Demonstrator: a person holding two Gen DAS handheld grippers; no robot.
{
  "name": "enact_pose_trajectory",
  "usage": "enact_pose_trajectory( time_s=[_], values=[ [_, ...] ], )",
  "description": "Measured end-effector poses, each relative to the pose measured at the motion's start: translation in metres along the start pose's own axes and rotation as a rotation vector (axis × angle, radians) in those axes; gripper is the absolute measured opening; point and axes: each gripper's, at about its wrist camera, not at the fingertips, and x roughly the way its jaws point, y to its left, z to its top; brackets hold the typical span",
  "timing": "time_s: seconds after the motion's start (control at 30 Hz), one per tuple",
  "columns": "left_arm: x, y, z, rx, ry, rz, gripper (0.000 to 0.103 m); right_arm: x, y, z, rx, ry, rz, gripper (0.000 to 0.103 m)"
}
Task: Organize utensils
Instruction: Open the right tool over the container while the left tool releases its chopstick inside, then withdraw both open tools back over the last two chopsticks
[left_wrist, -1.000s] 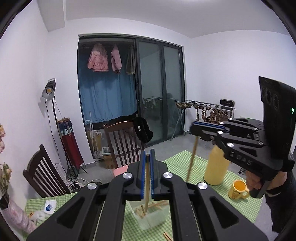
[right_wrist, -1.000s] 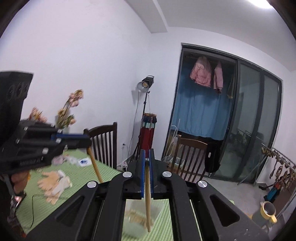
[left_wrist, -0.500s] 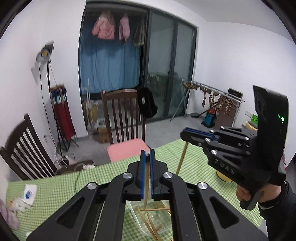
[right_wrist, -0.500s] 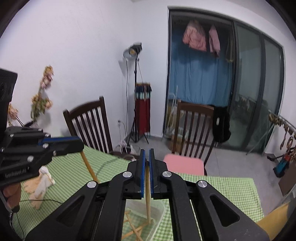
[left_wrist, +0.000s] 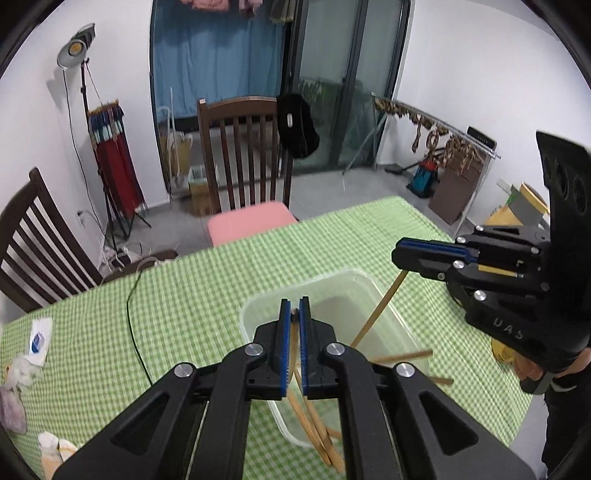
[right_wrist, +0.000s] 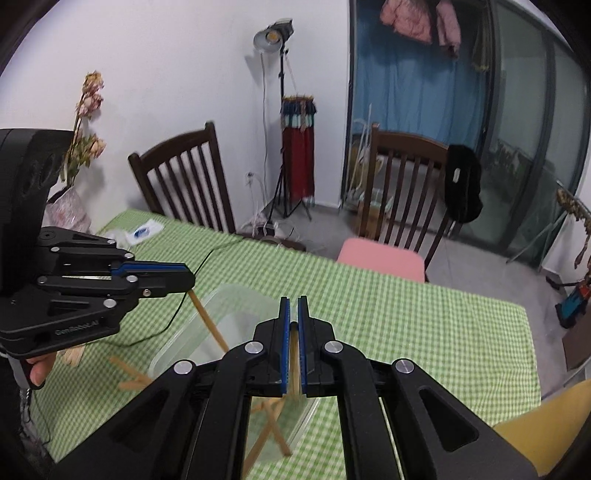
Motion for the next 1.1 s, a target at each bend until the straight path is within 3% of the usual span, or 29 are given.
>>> enact_pose_trajectory(
  time_s=[0.13, 0.23, 0.27, 0.4, 0.47, 0.57, 0.8, 0.97, 1.1],
  values=[
    [-0.007, -0.011, -0.017, 0.025, 0.029, 0.006, 0.005, -0.009, 0.003, -0.008, 0.022, 0.060, 0.032, 0.004],
    [-0.025, -0.017, -0.035, 0.025, 0.038, 0.016, 0.037, -0.020, 0.007, -0.016, 0.023, 0.084, 0.033, 0.004],
    [-0.034, -0.019, -0.041, 0.017, 0.036, 0.019, 0.040, -0.026, 0.009, -0.019, 0.024, 0.084, 0.029, 0.004],
    [-0.071, -0.026, -0.060, 0.002, 0.020, 0.019, 0.042, -0.060, 0.021, -0.034, 0.039, 0.056, 0.055, 0.010],
    [-0.091, -0.031, -0.071, 0.000, 0.000, 0.027, 0.046, -0.076, 0.026, -0.040, 0.034, 0.033, 0.046, 0.030],
    [-0.126, -0.037, -0.095, -0.026, -0.049, 0.027, 0.051, -0.105, 0.036, -0.052, 0.032, -0.010, 0.034, 0.035],
    [-0.185, -0.062, -0.199, -0.057, -0.205, 0.065, 0.060, -0.163, 0.064, -0.103, -0.003, -0.093, 0.019, 0.045],
    [-0.208, -0.079, -0.268, -0.081, -0.282, 0.069, 0.066, -0.187, 0.089, -0.152, -0.035, -0.151, -0.031, 0.057],
    [-0.207, -0.092, -0.309, -0.109, -0.330, 0.116, 0.068, -0.197, 0.111, -0.193, -0.051, -0.205, -0.064, 0.066]
  ],
)
